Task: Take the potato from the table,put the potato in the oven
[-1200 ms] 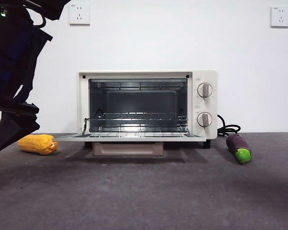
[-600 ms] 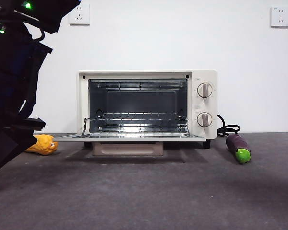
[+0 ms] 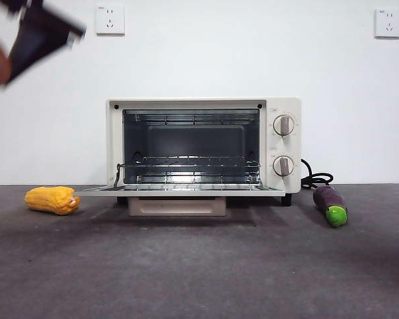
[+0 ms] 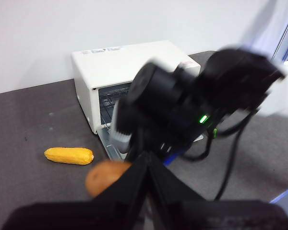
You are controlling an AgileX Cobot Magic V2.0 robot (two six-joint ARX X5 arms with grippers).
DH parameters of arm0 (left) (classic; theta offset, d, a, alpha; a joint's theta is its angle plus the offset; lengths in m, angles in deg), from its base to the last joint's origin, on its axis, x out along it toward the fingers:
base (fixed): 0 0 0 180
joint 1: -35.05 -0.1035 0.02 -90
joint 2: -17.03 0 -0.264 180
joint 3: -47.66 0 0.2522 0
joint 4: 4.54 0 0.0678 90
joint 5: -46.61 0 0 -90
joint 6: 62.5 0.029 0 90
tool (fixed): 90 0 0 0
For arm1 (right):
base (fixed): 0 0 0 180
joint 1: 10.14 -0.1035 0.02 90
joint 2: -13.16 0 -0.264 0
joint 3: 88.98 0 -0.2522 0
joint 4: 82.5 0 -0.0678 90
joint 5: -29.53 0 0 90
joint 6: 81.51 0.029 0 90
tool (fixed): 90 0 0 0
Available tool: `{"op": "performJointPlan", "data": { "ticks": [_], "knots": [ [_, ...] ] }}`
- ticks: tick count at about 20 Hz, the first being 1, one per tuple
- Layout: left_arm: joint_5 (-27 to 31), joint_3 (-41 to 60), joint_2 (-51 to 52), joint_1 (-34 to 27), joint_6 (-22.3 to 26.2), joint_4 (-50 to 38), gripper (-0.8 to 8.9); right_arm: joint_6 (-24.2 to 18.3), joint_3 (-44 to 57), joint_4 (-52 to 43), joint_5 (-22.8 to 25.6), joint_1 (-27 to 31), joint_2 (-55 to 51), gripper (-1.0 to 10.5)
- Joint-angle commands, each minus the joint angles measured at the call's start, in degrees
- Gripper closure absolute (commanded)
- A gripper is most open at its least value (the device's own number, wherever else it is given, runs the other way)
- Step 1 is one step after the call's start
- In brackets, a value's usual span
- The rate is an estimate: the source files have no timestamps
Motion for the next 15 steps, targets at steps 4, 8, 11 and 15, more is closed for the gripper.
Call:
{"op": "performJointPlan", "data": {
  "ticks": [4, 8, 11, 15],
  "knots": [
    [0.5, 0.1, 1.1, 0.1, -0.1, -0.2, 8.19, 0.0, -9.7, 6.8, 3.9, 1.0, -0.5, 8.5],
    [0.5, 0.1, 1.2, 0.1, 0.9, -0.2, 8.19, 2.4, -8.3, 7.0, 5.6, 1.3, -3.6, 8.5],
    [0.5, 0.1, 1.2, 0.1, 0.9, -0.2, 8.19, 2.4, 3.5, 7.0, 11.8, 1.2, -11.7, 8.5],
    [0.5, 0.1, 1.2, 0.1, 0.9, -0.2, 8.19, 2.5, 29.0, 7.0, 13.4, 2.5, -28.0, 8.5]
  ]
}}
